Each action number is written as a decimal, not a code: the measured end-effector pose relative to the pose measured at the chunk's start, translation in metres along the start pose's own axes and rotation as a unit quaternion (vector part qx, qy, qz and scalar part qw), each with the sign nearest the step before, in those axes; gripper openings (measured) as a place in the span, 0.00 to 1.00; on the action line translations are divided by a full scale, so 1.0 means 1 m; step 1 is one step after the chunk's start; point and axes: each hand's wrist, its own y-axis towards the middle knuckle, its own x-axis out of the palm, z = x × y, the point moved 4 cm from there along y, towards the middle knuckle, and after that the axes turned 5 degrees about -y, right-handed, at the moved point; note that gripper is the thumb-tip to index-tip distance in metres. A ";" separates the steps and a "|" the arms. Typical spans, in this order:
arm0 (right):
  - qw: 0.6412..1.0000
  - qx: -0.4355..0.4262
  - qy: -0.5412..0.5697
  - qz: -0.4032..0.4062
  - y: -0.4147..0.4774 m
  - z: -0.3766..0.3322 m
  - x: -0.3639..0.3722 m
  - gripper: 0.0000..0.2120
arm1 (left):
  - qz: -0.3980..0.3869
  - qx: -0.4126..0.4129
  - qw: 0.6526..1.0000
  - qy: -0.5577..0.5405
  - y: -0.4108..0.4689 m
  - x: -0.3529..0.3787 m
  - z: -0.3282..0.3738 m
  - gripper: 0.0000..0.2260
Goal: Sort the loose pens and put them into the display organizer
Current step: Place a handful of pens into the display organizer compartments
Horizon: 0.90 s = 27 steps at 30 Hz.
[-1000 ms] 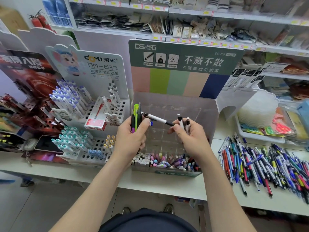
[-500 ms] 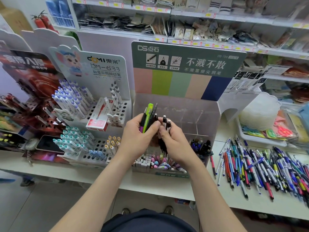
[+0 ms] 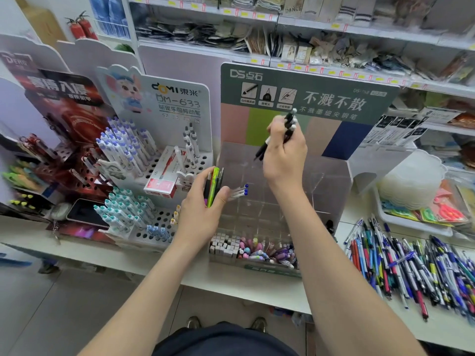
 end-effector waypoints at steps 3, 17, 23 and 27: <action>0.999 -0.043 -0.007 0.004 0.010 0.000 0.019 0.16 | 0.001 -0.010 1.000 -0.007 0.001 -0.001 -0.001 0.19; 0.974 -0.053 -0.171 -0.136 0.008 0.041 0.028 0.20 | -0.022 -0.019 0.999 -0.030 -0.004 -0.002 -0.005 0.20; 0.979 -0.059 -0.173 -0.091 -0.008 0.033 0.009 0.16 | -0.044 -0.028 0.998 -0.047 -0.006 0.004 0.001 0.21; 0.993 -0.038 -0.099 -0.050 -0.046 0.021 -0.012 0.09 | -0.078 -0.022 0.994 -0.066 -0.006 0.010 0.004 0.19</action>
